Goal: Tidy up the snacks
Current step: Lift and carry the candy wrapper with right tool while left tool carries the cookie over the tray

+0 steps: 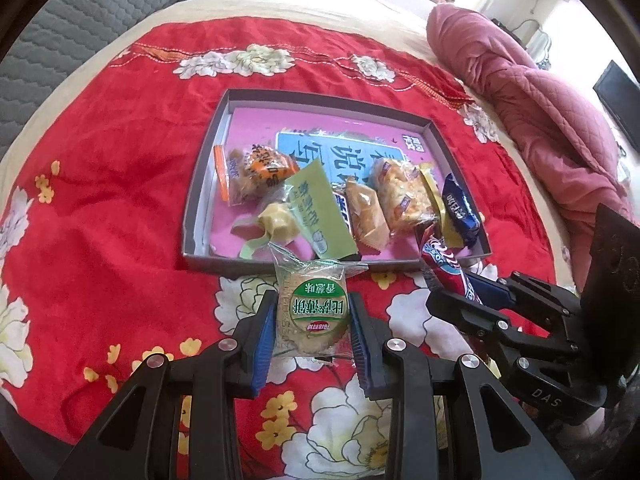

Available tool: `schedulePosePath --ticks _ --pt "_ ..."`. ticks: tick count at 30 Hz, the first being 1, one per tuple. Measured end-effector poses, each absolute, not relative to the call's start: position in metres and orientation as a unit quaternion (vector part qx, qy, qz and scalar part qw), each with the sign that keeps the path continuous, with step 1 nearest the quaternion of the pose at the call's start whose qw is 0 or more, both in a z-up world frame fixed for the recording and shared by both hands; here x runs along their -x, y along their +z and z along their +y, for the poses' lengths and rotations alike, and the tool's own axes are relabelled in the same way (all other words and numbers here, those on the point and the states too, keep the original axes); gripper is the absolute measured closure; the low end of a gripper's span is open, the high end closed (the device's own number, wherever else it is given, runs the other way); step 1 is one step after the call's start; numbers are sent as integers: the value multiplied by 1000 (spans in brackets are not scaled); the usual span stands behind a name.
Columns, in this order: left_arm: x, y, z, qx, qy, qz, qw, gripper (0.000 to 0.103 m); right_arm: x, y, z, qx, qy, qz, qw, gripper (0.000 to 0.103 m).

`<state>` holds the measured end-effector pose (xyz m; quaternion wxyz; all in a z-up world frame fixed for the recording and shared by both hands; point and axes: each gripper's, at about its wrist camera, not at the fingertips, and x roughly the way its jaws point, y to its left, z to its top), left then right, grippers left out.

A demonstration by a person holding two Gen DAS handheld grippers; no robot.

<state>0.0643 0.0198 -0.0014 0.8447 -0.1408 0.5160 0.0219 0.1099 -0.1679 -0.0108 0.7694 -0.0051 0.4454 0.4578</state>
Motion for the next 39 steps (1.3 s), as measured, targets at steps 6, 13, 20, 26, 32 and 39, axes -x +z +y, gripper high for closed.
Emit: schedulePosePath --ticks 6,13,20,26,32,39 --pt "-65 3 18 141 20 510 849 68 -113 -6 -171 -6 461 436 772 77" --pt "-69 11 14 137 18 501 855 68 -117 0 -174 -21 461 425 779 77" --pt "-77 18 7 133 13 493 860 68 -124 4 -180 -37 456 421 783 77" --pt "-85 24 0 127 11 486 865 68 -131 8 -187 -50 447 414 791 77" --pt "-94 31 -4 125 8 477 870 68 -140 13 -196 -66 436 407 800 77" --pt "-108 31 -9 122 8 473 872 68 -149 16 -204 -81 426 400 807 77"
